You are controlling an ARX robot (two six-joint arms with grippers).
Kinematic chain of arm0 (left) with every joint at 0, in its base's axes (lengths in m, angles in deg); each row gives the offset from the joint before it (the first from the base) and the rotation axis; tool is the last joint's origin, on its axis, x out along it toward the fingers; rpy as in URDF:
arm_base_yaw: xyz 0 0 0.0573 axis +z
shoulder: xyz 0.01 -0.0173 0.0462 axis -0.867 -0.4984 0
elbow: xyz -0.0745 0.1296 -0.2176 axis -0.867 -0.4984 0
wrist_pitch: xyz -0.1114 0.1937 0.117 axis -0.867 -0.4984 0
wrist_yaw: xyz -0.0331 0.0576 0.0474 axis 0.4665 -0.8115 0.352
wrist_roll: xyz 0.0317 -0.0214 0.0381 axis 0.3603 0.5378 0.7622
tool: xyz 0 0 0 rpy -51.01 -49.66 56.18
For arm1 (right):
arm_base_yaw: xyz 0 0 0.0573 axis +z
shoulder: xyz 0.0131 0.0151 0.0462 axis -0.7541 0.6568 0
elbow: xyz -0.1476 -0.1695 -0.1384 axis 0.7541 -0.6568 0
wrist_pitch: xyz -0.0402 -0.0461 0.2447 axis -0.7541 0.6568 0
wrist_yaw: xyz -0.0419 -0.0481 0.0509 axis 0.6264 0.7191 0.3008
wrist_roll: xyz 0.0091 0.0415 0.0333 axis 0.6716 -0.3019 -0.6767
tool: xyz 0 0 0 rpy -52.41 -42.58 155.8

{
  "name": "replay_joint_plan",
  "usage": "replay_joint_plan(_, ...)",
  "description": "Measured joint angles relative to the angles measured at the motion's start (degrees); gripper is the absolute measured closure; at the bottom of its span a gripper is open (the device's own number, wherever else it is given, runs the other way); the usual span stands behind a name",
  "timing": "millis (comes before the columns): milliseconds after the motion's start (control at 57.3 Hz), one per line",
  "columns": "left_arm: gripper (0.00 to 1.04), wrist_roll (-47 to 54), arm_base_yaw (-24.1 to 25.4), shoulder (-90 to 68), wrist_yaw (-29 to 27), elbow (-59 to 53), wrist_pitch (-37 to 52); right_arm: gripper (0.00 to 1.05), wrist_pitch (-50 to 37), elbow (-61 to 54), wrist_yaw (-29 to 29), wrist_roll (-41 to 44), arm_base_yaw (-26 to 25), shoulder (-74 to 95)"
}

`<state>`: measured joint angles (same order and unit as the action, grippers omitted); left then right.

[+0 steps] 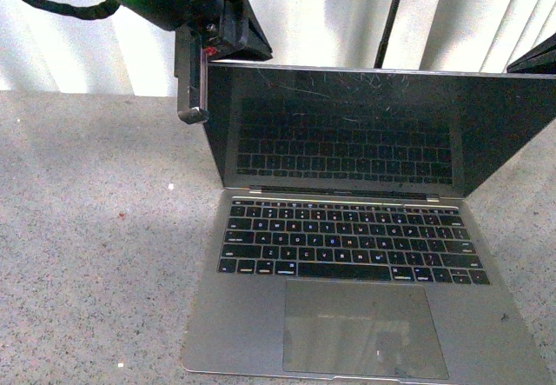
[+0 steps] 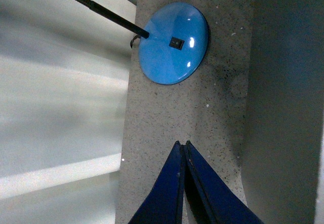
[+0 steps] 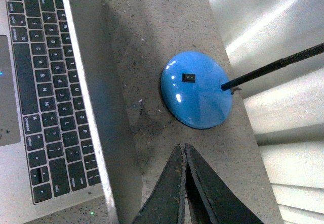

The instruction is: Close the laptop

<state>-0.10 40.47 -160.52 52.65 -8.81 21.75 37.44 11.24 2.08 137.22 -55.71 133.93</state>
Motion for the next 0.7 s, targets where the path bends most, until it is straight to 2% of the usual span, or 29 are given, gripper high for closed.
replay_joint_plan(698,1.01,0.4,-1.2,4.7,0.0,-6.9,-1.3,1.02,-2.9,-7.1,1.2,-1.9,3.1,-3.3)
